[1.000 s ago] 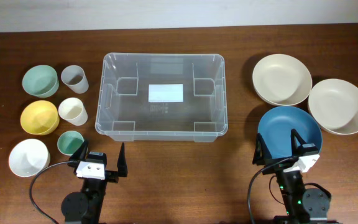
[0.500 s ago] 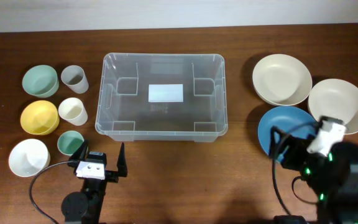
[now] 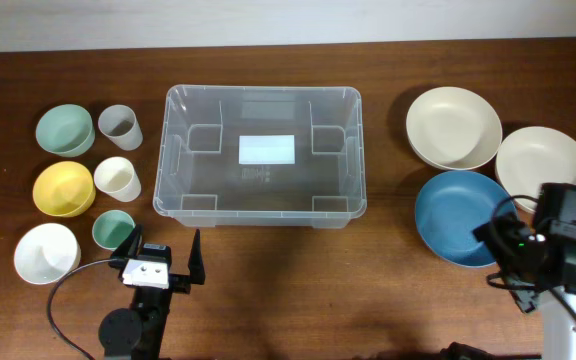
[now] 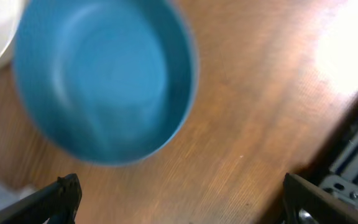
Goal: Pack container
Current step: 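Grasp the blue bowl's rim with the right gripper, then lift the blue bowl and carry it over the clear container, then lower the blue bowl into the container and open the right gripper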
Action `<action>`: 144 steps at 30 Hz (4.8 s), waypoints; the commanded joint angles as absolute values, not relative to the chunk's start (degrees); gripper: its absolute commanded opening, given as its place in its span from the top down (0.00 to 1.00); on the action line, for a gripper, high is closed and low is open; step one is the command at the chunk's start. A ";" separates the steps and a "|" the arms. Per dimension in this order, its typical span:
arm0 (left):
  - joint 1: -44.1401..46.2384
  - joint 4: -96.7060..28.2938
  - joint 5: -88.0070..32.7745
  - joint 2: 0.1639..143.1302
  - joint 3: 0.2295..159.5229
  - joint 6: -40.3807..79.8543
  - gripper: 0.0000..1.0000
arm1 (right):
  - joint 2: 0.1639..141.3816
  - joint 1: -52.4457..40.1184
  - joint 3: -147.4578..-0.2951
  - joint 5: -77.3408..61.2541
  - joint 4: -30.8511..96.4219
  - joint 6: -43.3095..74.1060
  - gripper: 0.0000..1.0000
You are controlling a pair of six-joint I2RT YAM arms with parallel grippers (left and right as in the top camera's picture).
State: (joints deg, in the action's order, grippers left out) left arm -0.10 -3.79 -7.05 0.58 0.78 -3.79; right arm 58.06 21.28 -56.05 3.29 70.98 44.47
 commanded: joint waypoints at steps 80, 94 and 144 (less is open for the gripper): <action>-0.45 -3.95 -7.03 0.34 0.51 -3.46 0.00 | 73.65 -17.56 -75.92 -8.16 44.56 42.65 0.96; -0.45 -3.95 -7.03 0.36 0.51 -3.46 0.00 | 99.22 -30.02 -75.94 -9.87 24.95 48.99 0.96; -0.45 -3.95 -7.03 0.36 0.51 -3.46 0.00 | 113.84 -34.17 -75.92 -16.10 21.82 53.45 0.83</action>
